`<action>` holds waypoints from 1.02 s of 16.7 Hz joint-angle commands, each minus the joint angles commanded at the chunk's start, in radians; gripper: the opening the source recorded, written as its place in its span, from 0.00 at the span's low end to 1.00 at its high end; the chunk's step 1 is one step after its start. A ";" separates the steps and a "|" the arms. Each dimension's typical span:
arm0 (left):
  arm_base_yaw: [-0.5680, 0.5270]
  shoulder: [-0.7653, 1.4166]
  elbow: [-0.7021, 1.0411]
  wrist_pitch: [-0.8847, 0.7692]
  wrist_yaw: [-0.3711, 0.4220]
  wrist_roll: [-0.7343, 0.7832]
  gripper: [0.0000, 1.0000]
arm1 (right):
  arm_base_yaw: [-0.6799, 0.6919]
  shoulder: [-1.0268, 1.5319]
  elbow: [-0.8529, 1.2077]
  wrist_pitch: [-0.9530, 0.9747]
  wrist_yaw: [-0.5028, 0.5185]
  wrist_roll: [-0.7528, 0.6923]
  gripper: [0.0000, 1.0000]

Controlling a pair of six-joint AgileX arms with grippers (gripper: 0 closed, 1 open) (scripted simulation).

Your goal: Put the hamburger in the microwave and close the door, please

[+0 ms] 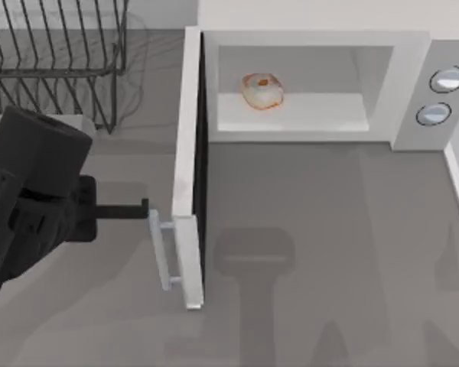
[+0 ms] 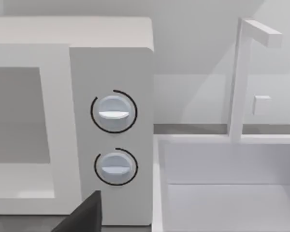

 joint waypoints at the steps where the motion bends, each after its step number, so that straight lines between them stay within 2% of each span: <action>1: 0.000 0.012 -0.027 0.045 0.000 0.001 0.00 | 0.000 0.000 0.000 0.000 0.000 0.000 1.00; 8: 0.001 0.097 -0.222 0.358 0.000 0.004 0.00 | 0.000 0.000 0.000 0.000 0.000 0.000 1.00; 12: 0.001 0.110 -0.243 0.379 0.000 0.005 0.00 | 0.000 0.000 0.000 0.000 0.000 0.000 1.00; 14: -0.048 0.072 -0.172 0.364 0.006 -0.002 0.00 | 0.000 0.000 0.000 0.000 0.000 0.000 1.00; 17: -0.116 0.141 -0.107 0.348 -0.051 -0.065 0.00 | 0.000 0.000 0.000 0.000 0.000 0.000 1.00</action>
